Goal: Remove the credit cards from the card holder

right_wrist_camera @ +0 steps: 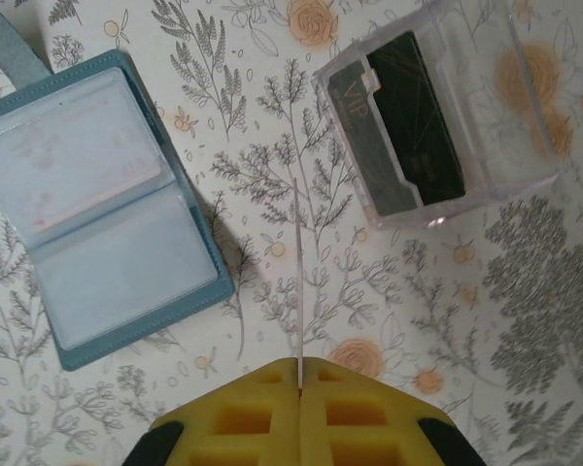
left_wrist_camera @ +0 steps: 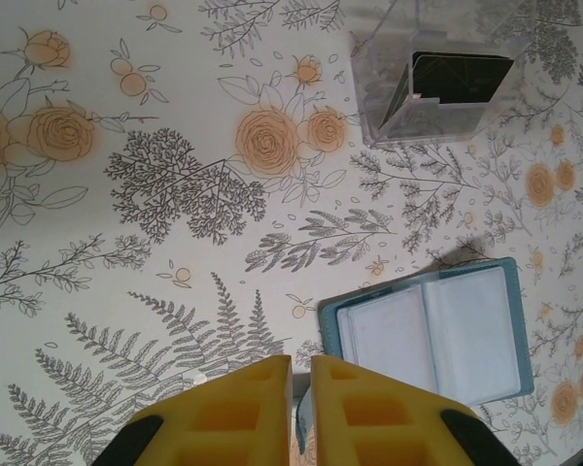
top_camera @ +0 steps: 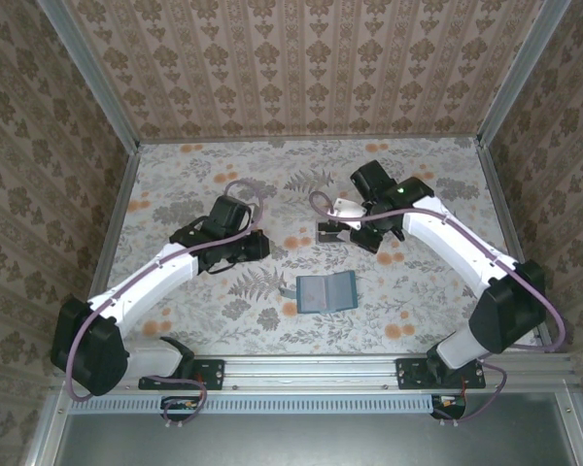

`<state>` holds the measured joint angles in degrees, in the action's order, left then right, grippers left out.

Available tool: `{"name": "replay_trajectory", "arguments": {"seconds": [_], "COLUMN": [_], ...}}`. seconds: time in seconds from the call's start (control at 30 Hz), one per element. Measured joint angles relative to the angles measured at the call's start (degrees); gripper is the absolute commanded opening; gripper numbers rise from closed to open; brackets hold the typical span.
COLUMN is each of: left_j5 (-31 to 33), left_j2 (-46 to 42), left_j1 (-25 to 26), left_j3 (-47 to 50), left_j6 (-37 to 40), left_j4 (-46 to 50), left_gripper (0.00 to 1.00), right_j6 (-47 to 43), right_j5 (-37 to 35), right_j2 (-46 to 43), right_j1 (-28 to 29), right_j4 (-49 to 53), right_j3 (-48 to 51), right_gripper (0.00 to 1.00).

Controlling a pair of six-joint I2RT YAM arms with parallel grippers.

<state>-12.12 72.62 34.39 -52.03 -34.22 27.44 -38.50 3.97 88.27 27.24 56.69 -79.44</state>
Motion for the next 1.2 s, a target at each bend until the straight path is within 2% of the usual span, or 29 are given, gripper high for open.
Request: {"name": "replay_trajectory", "arguments": {"seconds": [0.37,0.8,1.2], "left_j5": [-0.20,-2.34,-3.10], "left_j2": [0.00,0.11,0.17], "left_j1": [-2.47,-4.55,-4.92], "left_j3": [0.28,0.28,0.28], "left_j6": [0.20,1.09,1.07], "left_j4": [-0.31,-0.68,-0.63], "left_gripper": [0.14,0.14,0.14], "right_j6": [-6.88,-11.74,-17.20], "right_j5": [-0.79,-1.66,-1.92], "right_j2": [9.81,15.67,25.90], "right_j1": [-0.11,-0.11,-0.81], "right_j4": [4.55,7.26,12.87], "right_j3": [-10.51,-15.87,-31.61], "right_gripper": [0.00,0.00,0.00]}}
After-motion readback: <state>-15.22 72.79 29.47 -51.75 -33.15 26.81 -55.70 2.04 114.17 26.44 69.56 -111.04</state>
